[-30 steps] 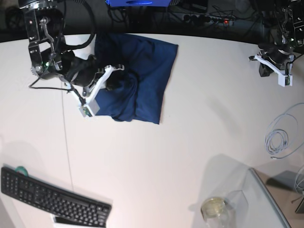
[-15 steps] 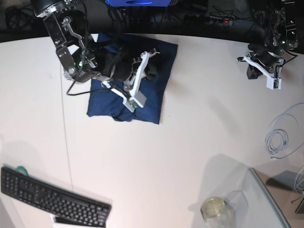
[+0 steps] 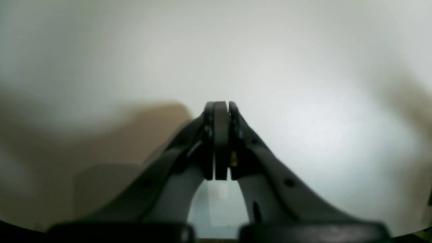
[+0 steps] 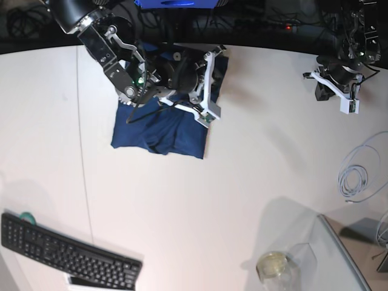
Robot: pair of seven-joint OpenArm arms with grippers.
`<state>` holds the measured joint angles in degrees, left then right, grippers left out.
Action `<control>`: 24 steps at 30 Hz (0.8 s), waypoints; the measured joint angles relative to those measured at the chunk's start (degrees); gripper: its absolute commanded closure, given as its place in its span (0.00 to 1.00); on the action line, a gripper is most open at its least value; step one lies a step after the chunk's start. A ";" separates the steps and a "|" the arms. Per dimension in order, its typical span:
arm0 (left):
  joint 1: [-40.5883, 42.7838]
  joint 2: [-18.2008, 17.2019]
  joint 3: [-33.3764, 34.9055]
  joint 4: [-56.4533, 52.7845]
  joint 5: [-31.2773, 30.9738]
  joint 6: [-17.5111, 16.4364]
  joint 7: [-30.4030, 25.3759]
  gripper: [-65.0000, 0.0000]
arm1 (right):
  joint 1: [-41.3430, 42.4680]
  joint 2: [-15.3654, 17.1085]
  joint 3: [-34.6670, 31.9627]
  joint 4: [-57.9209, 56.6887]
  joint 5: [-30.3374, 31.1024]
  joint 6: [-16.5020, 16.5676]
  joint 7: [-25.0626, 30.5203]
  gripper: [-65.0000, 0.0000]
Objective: Layout the t-shirt on the table in an organized manner, then fold the t-shirt properly
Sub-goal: 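Release the left gripper and press the folded bundle with the right gripper, then tuck and flatten the bundle's edge with the right gripper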
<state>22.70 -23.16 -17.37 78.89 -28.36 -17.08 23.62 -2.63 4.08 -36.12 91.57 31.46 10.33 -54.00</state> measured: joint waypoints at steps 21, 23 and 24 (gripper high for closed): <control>0.11 -0.17 -0.35 -2.89 -0.02 0.00 -0.15 1.00 | 0.57 2.62 9.75 7.48 0.79 0.15 1.09 0.67; 0.20 -0.17 -0.50 -2.89 0.00 0.00 0.09 1.00 | -0.52 1.68 18.29 7.06 -1.20 -0.63 1.09 0.67; 0.33 -0.17 -0.55 -2.89 0.00 0.02 -0.04 1.00 | -0.81 0.59 21.57 5.62 -0.57 -0.66 1.97 0.67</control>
<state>23.03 -23.33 -17.91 76.01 -28.36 -17.06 23.57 -3.44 4.67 -14.55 97.19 30.89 9.67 -52.03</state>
